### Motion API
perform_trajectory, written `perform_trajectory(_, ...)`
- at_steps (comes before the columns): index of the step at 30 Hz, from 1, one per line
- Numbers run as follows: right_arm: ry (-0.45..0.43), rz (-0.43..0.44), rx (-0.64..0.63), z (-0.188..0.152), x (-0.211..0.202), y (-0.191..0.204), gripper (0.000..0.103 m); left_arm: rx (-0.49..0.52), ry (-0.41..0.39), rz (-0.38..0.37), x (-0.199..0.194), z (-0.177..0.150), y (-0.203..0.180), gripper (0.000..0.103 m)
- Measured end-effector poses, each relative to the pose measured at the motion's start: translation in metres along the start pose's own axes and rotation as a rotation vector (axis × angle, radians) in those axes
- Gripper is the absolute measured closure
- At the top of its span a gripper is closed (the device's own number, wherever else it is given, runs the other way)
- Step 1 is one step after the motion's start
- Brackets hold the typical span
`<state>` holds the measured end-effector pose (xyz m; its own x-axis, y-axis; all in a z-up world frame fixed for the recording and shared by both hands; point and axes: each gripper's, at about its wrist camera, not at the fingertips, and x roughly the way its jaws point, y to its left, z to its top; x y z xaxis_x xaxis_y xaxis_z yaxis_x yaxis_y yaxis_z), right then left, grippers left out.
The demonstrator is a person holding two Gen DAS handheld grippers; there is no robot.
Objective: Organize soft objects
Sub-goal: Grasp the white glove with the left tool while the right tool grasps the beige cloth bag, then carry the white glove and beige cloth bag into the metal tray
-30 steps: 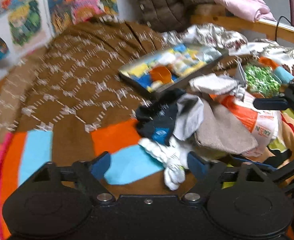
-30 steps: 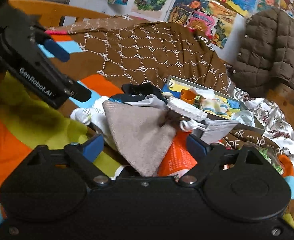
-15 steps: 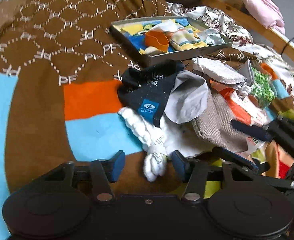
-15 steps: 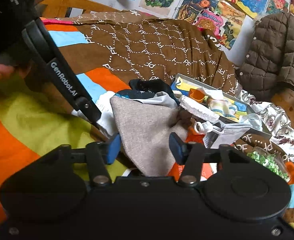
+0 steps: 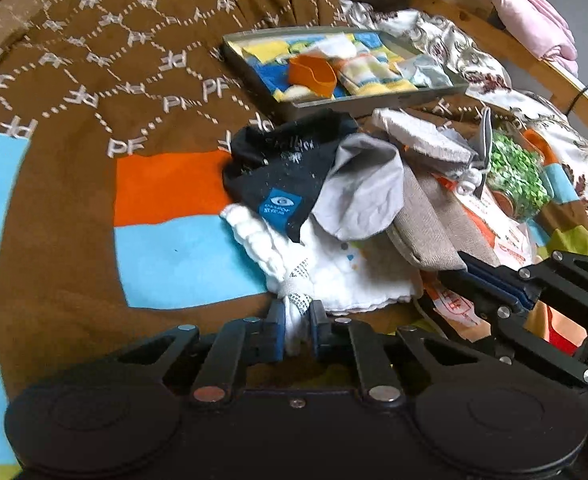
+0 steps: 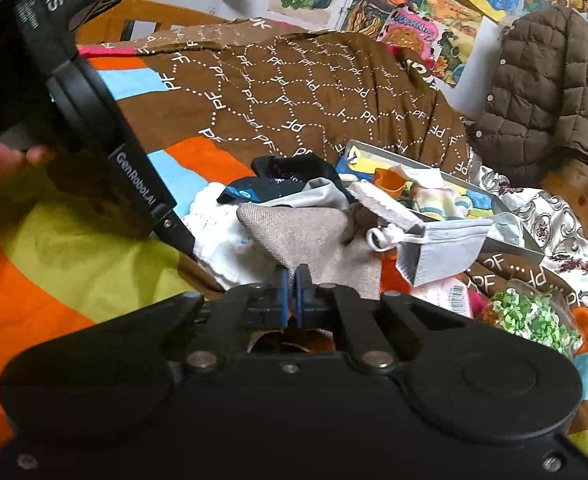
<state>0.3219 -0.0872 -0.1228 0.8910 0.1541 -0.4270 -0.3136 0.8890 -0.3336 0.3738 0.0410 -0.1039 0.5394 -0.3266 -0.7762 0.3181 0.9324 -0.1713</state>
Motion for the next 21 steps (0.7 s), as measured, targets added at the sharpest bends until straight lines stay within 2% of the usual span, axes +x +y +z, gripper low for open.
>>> perform_trajectory(7,-0.019,-0.030,0.043,0.006,-0.016,-0.011,0.103,0.006,-0.112,0.070,-0.033,-0.012,-0.012,0.092)
perform_trajectory(10,-0.027,-0.037,0.056,0.008,-0.027,-0.016,0.103,-0.007,-0.155,0.075,-0.053,-0.016,-0.017,0.092)
perform_trajectory(16,-0.040,-0.037,0.047,0.007,-0.054,-0.022,0.103,-0.019,-0.184,0.076,-0.086,-0.023,-0.030,0.092)
perform_trajectory(21,-0.071,-0.046,0.050,0.008,-0.079,-0.027,0.103,0.011,-0.206,0.076,-0.113,-0.025,-0.042,0.093)
